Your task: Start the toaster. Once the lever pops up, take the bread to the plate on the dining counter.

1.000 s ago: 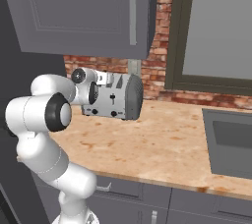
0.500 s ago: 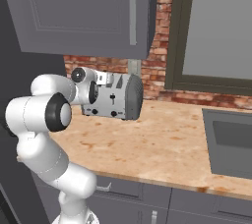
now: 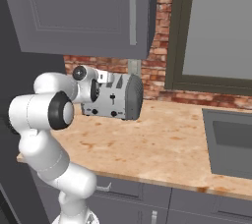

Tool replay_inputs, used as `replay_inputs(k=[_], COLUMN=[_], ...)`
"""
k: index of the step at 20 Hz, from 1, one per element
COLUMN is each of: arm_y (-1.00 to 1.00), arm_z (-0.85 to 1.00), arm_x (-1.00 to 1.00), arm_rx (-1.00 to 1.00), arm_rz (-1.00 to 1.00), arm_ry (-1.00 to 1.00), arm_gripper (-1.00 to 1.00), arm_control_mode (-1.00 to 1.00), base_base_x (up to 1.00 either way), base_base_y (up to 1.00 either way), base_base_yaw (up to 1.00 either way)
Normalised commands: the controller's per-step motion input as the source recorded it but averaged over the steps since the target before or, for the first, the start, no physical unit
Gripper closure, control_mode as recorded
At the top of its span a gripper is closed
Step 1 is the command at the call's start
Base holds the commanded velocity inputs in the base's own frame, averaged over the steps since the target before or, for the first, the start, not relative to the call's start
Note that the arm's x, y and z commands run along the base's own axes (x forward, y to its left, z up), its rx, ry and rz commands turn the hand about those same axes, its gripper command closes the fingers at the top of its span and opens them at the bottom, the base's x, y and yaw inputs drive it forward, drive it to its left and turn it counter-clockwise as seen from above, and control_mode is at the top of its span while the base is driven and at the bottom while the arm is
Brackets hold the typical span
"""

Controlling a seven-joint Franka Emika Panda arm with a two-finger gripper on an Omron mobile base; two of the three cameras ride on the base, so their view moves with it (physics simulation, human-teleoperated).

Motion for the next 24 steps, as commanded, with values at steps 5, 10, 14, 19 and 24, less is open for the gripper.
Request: replay_inputs(k=[5, 10, 14, 19, 24], arm_y=[0.0, 0.0, 0.0, 0.0, 0.0], arm_z=[0.0, 0.0, 0.0, 0.0, 0.0], arm_x=[0.13, 0.1, 0.04, 0.02, 0.0], arm_rx=[0.0, 0.0, 0.0, 0.0, 0.0], arm_rz=[0.0, 0.0, 0.0, 0.0, 0.0], arm_ry=[0.01, 0.0, 0.0, 0.0, 0.01], arm_gripper=[-1.0, -1.0, -1.0, -1.0, -1.0], arm_control_mode=[-1.0, -1.0, -1.0, -1.0, -1.0], base_base_x=[0.0, 0.0, 0.0, 0.0, 0.0], base_base_y=[0.0, 0.0, 0.0, 0.0, 0.0], base_base_yaw=[0.0, 0.0, 0.0, 0.0, 0.0])
